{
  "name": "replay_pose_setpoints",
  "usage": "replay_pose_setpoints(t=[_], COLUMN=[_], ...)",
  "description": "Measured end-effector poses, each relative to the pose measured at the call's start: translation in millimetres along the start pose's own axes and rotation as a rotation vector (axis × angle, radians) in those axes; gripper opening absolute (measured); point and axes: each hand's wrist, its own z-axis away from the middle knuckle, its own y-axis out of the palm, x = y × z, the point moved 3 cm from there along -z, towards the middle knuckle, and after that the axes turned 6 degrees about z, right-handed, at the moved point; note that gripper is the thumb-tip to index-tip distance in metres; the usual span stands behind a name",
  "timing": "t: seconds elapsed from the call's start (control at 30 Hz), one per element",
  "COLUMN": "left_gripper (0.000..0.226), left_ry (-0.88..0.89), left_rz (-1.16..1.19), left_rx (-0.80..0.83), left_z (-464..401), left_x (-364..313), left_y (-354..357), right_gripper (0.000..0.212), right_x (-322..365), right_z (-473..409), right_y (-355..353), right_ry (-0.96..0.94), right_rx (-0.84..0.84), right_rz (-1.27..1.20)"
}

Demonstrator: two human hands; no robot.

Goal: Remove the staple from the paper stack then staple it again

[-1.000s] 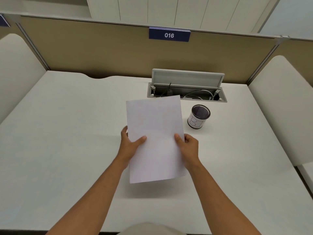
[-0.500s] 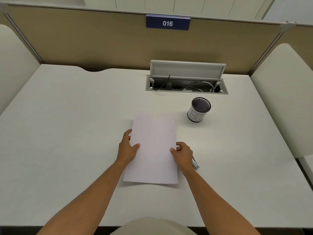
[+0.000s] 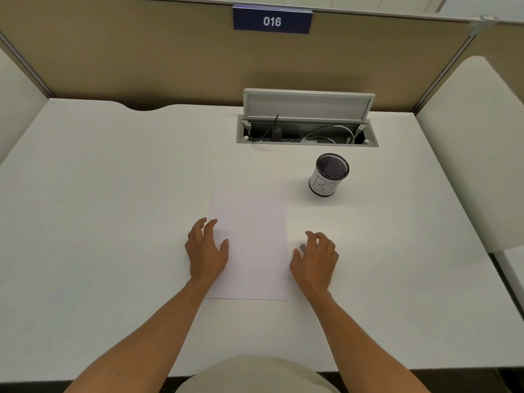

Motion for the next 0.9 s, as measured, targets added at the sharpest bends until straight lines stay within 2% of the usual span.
replay_pose_setpoints(t=[0.17,0.4,0.5,0.63,0.73,0.9], left_gripper=[0.050,0.051,0.053,0.058,0.057,0.059], left_ry=[0.101,0.152,0.150,0.150,0.175,0.194], left_rz=[-0.061,-0.137,-0.150,-0.164,-0.158,-0.130], left_rx=[0.105,0.204,0.227,0.262,0.208,0.080], left_z=[8.4,15.9,15.9,17.4,16.5,15.4], left_x=[11.6,18.7,18.2,19.3,20.2,11.9], left_y=[13.2,24.5,23.6,22.4,19.1,5.5], right_gripper=[0.048,0.031,0.025,0.033,0.043,0.050], right_x=[-13.8,-15.8,-20.4,-25.2,-19.2,5.0], right_z=[1.0,-18.4,-28.3,-33.1,-27.7,-11.0], right_y=[4.2,1.5,5.1,7.9,5.9,8.3], right_ry=[0.094,0.040,0.010,0.015,-0.030,-0.228], right_rx=[0.054,0.010,0.044,0.089,0.005,-0.109], right_rz=[-0.090,-0.194,-0.166,-0.089,0.007,-0.017])
